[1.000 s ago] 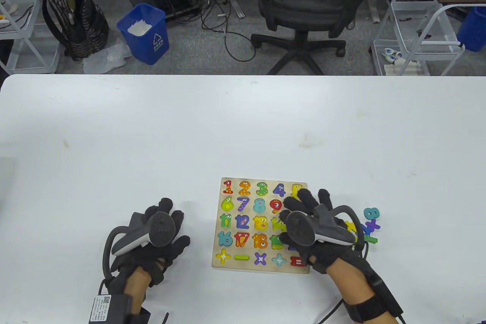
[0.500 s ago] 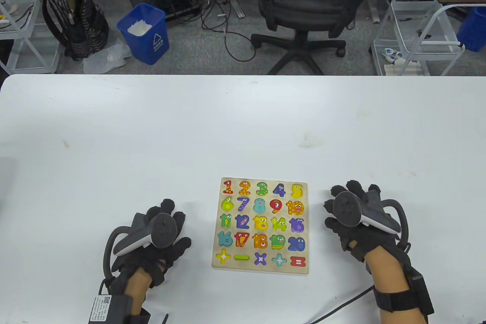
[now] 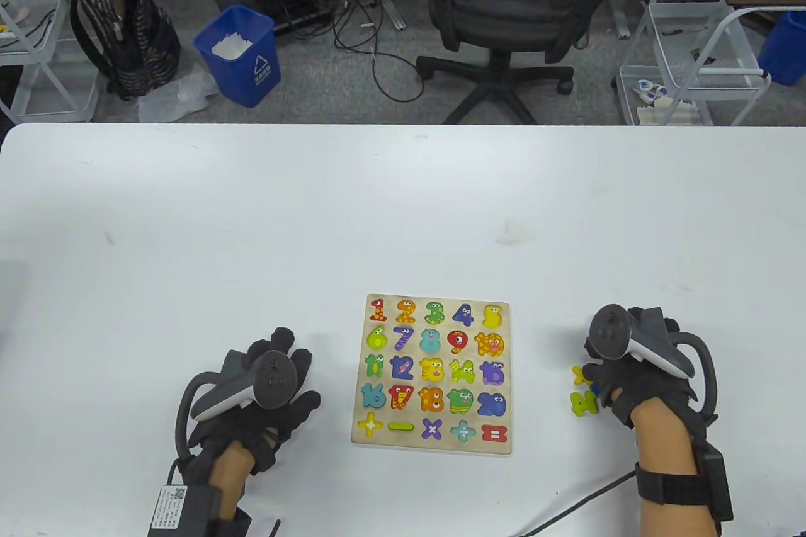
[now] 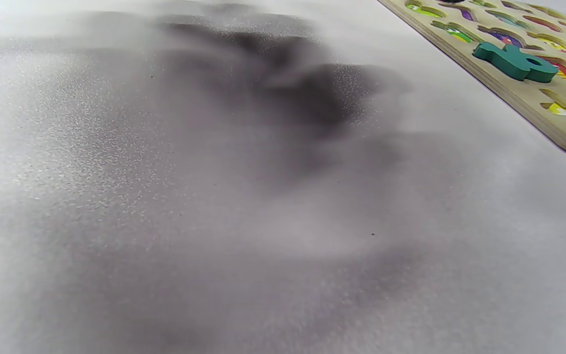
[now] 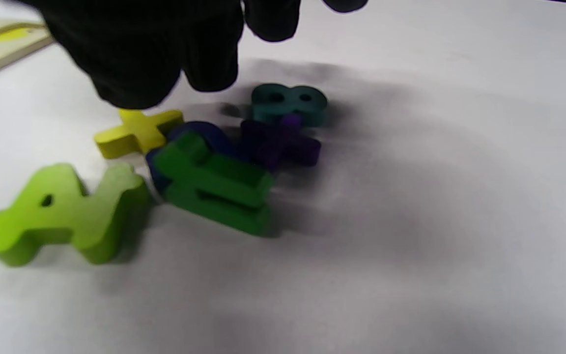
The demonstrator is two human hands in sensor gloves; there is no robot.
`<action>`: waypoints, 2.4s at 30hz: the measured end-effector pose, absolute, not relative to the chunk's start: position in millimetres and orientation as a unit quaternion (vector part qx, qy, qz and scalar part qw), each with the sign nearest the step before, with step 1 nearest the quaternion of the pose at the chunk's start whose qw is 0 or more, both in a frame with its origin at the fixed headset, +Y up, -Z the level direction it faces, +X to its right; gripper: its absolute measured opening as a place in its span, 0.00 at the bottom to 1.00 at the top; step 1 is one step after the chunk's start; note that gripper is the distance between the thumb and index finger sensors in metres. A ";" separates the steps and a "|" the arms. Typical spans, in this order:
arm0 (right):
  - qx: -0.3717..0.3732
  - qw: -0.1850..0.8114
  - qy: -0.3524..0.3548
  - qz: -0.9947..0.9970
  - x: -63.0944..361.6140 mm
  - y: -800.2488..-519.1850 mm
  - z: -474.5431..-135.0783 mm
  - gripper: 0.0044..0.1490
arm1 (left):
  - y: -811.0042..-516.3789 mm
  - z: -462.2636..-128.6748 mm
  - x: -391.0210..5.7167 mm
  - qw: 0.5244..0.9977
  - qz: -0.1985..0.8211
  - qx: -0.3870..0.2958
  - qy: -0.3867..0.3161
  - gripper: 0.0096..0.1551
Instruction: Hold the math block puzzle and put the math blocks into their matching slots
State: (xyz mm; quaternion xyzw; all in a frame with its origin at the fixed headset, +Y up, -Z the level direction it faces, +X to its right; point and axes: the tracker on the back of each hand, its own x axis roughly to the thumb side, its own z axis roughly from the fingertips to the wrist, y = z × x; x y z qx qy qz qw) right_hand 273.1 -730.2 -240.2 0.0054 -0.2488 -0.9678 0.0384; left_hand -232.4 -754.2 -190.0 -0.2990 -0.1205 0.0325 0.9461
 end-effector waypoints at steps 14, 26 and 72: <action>-0.035 0.034 -0.230 -0.972 258.3 -738.5 -244.1 0.39 | -753.9 -188.8 -232.9 0.945 0.039 -0.302 -0.118 0.44; -0.040 0.118 -0.212 -0.969 245.0 -742.5 -246.6 0.34 | -754.1 -189.0 -232.8 0.946 0.039 -0.299 -0.121 0.44; -0.105 0.144 -0.121 -0.976 210.2 -751.1 -240.4 0.37 | -755.5 -186.0 -231.7 0.945 0.043 -0.301 -0.122 0.44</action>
